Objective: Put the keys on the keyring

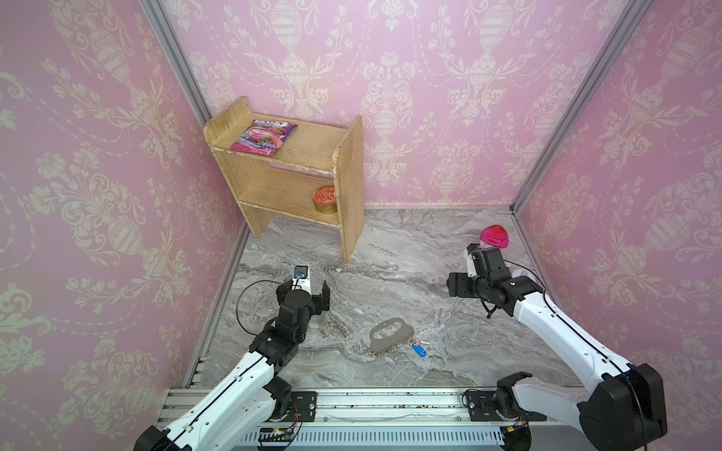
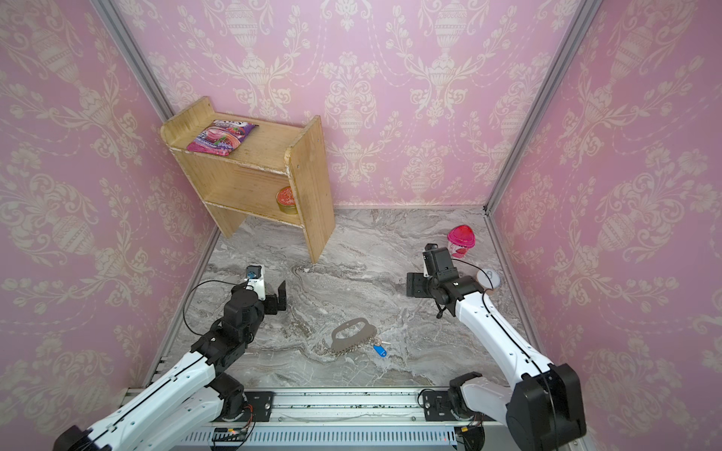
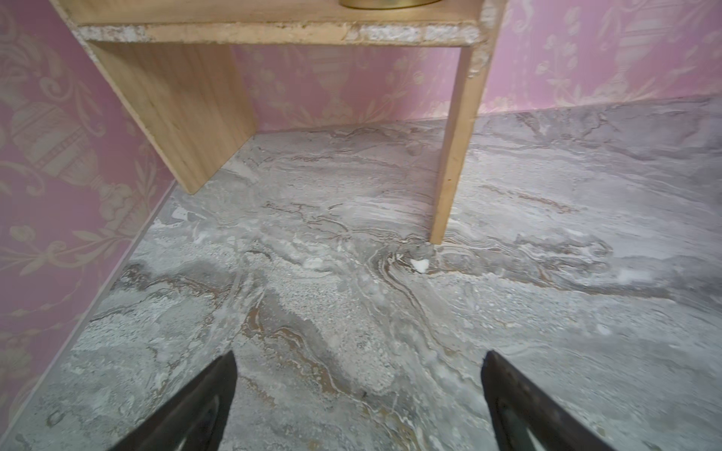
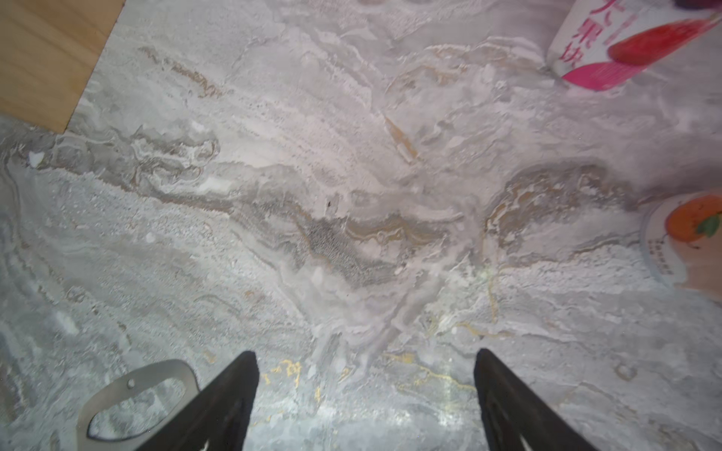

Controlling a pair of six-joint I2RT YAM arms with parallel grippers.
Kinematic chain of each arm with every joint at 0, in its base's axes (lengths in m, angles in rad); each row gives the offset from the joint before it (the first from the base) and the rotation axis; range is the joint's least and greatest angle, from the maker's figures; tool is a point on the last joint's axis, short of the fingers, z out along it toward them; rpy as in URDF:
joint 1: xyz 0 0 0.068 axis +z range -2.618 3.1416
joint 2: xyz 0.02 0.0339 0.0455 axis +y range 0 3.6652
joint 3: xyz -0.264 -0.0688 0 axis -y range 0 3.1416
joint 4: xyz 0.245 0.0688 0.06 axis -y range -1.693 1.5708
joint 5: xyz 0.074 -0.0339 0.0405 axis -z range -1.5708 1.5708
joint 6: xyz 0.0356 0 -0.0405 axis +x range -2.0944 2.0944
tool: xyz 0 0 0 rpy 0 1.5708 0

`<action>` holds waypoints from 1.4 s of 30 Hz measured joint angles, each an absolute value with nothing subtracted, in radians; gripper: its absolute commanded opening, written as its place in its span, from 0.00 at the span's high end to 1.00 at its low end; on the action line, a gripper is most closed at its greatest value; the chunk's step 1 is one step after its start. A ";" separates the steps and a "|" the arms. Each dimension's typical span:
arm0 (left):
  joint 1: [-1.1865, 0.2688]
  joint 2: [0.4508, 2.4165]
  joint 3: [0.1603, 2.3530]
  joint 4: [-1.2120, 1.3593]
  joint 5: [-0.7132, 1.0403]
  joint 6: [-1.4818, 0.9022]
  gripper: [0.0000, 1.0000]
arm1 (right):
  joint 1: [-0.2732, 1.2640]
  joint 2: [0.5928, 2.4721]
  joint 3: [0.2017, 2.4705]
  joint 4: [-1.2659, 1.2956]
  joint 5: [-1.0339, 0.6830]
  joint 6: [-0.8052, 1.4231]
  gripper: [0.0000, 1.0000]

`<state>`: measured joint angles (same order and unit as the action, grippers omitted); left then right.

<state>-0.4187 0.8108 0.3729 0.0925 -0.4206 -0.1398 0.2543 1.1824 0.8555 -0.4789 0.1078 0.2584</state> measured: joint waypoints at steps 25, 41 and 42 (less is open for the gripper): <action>-0.113 1.444 0.266 0.931 -0.298 0.081 0.01 | 0.048 1.323 0.453 0.493 0.123 -0.001 0.00; -0.073 1.647 0.266 1.159 -0.267 0.062 0.01 | 0.069 1.477 0.331 0.837 0.067 -0.008 0.00; -0.073 1.647 0.266 1.165 -0.267 0.062 0.01 | 0.069 1.481 0.332 0.842 0.072 -0.007 0.00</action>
<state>-0.0731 1.6466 0.2665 1.1652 -0.2668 0.0620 0.0689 1.4807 0.3321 0.8417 0.0715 -0.0074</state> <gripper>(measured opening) 0.993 0.996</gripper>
